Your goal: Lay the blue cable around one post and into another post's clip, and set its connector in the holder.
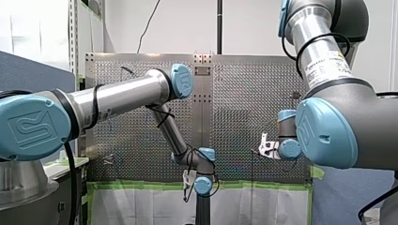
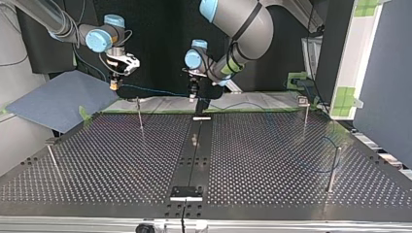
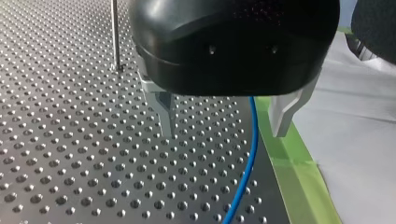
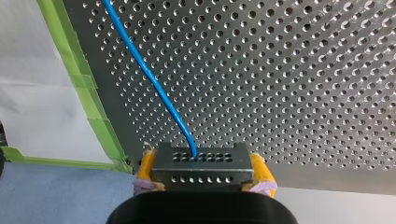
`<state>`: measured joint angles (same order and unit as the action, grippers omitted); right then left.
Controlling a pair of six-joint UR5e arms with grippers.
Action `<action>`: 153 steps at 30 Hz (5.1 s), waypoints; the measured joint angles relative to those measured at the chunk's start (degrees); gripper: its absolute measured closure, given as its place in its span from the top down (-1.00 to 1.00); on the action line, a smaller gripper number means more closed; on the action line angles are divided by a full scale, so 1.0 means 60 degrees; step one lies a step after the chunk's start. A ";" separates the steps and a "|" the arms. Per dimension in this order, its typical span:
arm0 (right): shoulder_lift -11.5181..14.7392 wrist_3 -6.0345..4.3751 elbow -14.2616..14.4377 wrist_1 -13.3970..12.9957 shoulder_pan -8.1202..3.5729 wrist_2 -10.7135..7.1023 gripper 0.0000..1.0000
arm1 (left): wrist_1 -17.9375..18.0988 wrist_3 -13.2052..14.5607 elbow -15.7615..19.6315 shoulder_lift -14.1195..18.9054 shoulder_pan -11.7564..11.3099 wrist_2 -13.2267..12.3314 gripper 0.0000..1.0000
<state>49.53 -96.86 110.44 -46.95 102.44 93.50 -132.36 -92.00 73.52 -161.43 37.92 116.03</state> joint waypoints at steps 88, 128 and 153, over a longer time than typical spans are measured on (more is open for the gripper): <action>0.0006 -0.0401 -0.0321 0.0007 -0.1214 -0.0215 -1.00 | 0.0399 0.0753 -0.0013 0.0745 0.1038 -0.0660 -0.98; -0.0017 -0.0409 -0.0359 -0.0710 -0.1418 -0.0446 -1.00 | 0.0385 -0.0122 -0.0051 0.0745 0.0684 -0.1317 -0.98; -0.0557 -0.0424 -0.0904 -0.0428 -0.1422 -0.0653 -1.00 | 0.0335 -0.0679 -0.0234 0.0746 0.0487 -0.1430 -0.98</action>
<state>46.19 -99.40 105.02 -49.52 93.91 89.58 -130.35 -96.08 72.11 -156.95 40.84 107.45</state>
